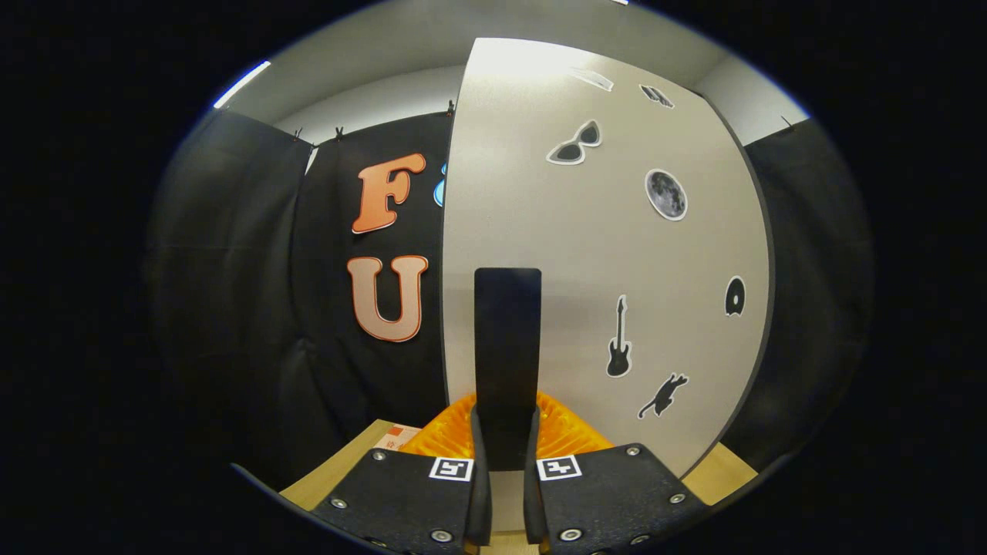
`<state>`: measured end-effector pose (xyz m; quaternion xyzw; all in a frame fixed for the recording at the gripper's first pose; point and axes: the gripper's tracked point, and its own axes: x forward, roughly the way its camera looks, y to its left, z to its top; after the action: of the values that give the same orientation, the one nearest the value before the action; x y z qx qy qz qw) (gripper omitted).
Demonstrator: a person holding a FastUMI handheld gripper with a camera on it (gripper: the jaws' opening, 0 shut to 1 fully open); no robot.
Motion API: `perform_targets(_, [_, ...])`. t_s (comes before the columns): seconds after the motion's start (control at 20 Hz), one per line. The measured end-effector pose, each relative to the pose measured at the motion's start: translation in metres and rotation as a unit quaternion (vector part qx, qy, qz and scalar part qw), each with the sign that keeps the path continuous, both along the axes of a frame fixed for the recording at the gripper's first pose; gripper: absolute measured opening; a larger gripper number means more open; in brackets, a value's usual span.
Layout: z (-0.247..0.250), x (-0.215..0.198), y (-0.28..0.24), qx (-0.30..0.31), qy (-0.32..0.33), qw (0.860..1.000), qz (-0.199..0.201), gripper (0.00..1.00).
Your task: Open the shoe cabinet door, grab the shoes and put them into the shoe cabinet, then close the shoe cabinet door.
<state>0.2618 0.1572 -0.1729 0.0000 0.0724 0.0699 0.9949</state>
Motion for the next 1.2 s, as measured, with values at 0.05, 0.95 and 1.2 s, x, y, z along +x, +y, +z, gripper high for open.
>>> perform_targets(0.05, [0.001,-0.007,-0.004,0.0,0.001,1.0,0.0,0.16])
perform_targets(0.95, [0.012,-0.126,-0.11,0.005,-0.01,0.996,0.087,0.16])
perform_targets(1.2, [0.014,-0.151,-0.163,0.017,-0.024,0.994,0.109,0.16])
